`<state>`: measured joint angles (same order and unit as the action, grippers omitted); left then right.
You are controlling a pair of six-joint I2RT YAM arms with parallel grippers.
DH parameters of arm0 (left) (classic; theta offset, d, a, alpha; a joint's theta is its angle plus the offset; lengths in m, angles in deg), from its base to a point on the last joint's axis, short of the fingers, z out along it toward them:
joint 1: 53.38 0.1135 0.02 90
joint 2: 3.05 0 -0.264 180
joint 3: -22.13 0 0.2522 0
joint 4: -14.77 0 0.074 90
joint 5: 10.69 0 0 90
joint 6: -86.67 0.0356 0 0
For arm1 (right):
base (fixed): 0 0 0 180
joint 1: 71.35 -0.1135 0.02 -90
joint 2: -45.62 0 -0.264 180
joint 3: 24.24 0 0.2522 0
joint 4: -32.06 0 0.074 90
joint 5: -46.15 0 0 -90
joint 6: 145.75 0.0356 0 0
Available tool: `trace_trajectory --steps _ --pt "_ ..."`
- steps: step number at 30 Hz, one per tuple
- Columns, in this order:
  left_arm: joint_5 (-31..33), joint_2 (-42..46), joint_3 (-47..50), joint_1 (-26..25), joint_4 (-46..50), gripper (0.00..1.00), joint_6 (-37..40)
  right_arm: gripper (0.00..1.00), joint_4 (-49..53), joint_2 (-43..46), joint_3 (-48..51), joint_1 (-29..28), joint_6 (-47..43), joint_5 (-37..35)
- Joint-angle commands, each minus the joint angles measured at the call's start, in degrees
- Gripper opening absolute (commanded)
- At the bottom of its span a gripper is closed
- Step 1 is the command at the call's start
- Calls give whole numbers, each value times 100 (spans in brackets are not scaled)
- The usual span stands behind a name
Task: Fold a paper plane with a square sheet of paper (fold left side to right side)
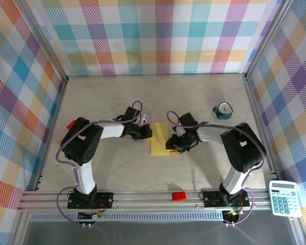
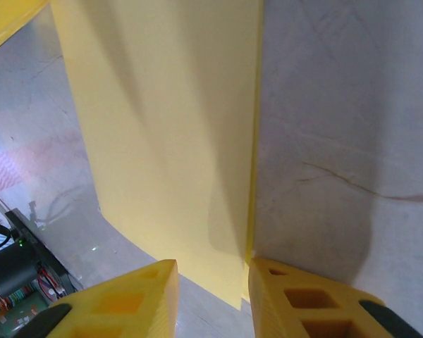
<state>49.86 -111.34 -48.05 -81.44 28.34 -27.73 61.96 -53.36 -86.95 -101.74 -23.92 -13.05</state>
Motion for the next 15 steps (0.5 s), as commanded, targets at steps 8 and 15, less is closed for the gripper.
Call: trace_trajectory --steps 8,15 --pt "98 54 201 -95 344 0 -24 31 -208 -20 16 -72 141 140" --pt "80 67 202 -96 335 0 -29 31 -636 -84 20 57 304 427"
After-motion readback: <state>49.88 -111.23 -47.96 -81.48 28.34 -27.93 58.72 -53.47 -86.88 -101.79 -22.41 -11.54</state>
